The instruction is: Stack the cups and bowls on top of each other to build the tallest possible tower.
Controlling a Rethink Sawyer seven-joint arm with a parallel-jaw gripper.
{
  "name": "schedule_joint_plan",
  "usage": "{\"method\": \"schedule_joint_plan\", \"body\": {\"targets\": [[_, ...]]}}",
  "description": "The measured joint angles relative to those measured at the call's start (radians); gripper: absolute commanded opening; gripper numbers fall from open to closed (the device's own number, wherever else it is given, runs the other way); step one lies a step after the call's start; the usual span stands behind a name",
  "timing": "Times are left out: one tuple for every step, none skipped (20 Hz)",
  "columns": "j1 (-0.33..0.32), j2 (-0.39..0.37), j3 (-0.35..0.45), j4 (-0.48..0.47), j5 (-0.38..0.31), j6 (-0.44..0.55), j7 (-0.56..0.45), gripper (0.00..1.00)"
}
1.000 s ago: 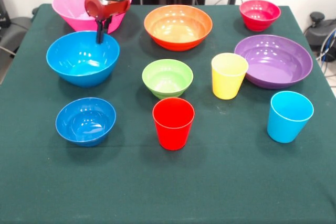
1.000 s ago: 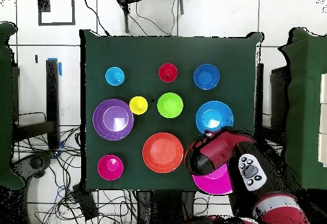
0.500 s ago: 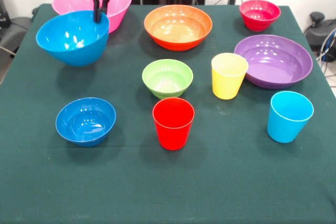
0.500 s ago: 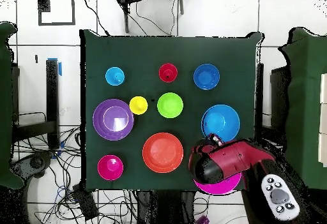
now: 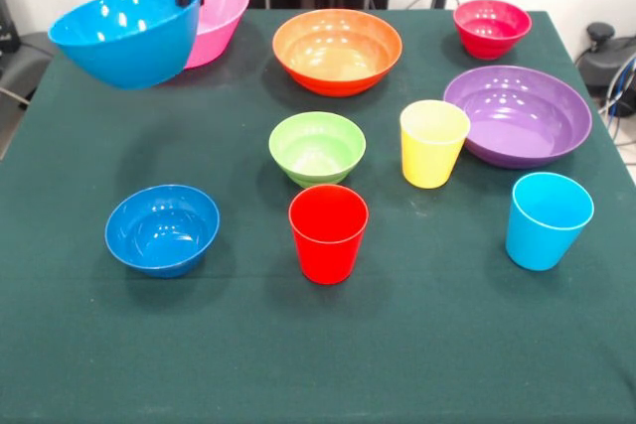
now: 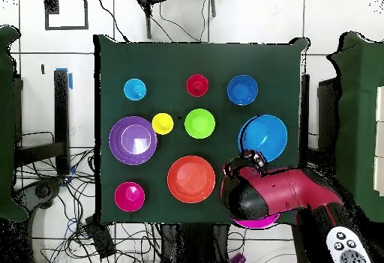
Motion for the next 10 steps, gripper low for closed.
{"method": "schedule_joint_plan", "body": {"targets": [[-0.008, -0.026, 0.030, 0.004, 0.029, 0.001, 0.000, 0.00], [-0.011, -0.040, 0.047, 0.005, 0.047, 0.005, 0.000, 0.00], [-0.011, -0.048, 0.056, 0.005, 0.058, 0.008, 0.000, 0.00], [-0.012, -0.056, 0.065, 0.006, 0.069, 0.012, 0.000, 0.00], [-0.011, -0.075, 0.088, 0.006, 0.099, 0.026, 0.000, 0.00], [-0.012, -0.083, 0.097, 0.006, 0.111, 0.034, 0.000, 0.00], [-0.012, -0.090, 0.106, 0.006, 0.123, 0.042, 0.000, 0.00], [-0.012, -0.113, 0.137, 0.007, 0.169, 0.076, 0.000, 0.00], [-0.012, -0.122, 0.150, 0.007, 0.191, 0.092, 0.000, 0.00], [-0.013, -0.132, 0.164, 0.007, 0.215, 0.111, 0.000, 0.00]]}}
